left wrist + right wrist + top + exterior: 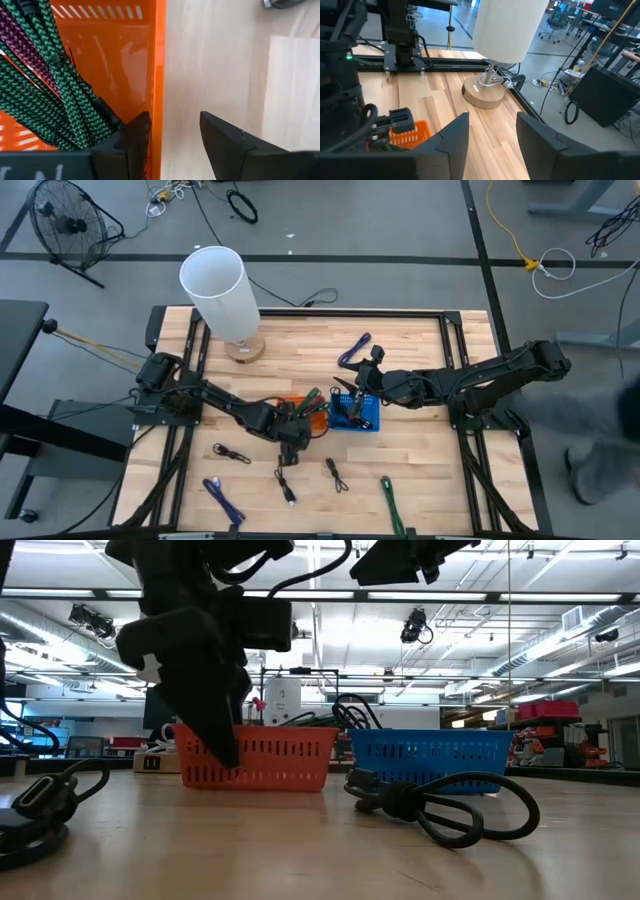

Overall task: Pick & Place USB Port
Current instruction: Adjust the orange bin, then put the violet charger cable into the orange bin

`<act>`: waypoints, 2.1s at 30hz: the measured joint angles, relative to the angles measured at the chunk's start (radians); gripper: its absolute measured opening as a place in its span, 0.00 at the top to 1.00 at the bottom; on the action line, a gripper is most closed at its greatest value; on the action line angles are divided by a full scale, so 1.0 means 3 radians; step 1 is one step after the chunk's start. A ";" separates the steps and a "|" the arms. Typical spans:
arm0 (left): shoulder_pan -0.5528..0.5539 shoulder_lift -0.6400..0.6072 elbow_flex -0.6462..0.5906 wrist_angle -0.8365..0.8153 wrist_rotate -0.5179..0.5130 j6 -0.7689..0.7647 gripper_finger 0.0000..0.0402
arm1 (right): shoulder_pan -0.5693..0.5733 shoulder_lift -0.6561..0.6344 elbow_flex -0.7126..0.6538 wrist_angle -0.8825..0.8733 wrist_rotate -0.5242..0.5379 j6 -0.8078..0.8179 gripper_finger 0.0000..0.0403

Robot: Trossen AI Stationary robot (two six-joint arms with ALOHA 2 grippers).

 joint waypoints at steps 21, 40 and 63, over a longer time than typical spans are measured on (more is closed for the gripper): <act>-0.0021 -0.0014 0.0000 0.0106 -0.0549 0.0095 0.55 | -0.0010 0.0000 -0.0001 0.0004 0.0000 0.0000 0.59; -0.0001 -0.0043 0.0622 -0.0184 -0.1068 0.0505 0.55 | -0.0057 0.0000 -0.0001 -0.0019 -0.0004 0.0065 0.59; 0.1615 -0.0394 0.0621 -0.0140 -0.0406 0.1606 0.55 | -0.0645 0.0003 -0.0139 -0.0941 0.0729 0.0857 0.59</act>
